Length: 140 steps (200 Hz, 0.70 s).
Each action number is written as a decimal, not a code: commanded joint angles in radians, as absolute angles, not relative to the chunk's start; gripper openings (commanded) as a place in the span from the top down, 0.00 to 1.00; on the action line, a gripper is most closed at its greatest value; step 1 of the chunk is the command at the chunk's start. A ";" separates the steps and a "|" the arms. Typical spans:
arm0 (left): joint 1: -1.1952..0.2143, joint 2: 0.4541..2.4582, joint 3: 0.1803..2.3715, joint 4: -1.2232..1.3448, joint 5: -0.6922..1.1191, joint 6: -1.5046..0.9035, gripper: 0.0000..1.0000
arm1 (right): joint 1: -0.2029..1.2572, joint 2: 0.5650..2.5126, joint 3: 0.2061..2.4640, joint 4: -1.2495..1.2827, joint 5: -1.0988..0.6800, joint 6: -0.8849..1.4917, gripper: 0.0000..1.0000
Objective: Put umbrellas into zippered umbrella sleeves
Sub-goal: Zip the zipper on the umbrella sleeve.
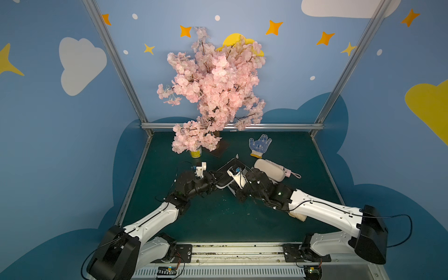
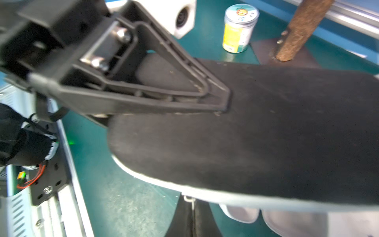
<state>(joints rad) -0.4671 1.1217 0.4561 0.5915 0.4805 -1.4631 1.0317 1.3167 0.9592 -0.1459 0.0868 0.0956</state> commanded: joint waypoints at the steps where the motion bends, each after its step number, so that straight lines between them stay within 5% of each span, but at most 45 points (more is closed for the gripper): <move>1: -0.459 1.092 0.441 0.570 0.550 -1.434 0.73 | 1.006 1.275 0.965 -0.111 0.235 0.058 1.00; 95: -0.340 1.034 0.466 0.400 0.816 -1.336 0.79 | 0.836 1.319 0.980 -0.151 0.267 0.011 1.00; 140: -0.336 1.064 0.527 0.342 0.986 -1.247 0.84 | 0.738 1.338 0.998 -0.124 0.144 -0.040 1.00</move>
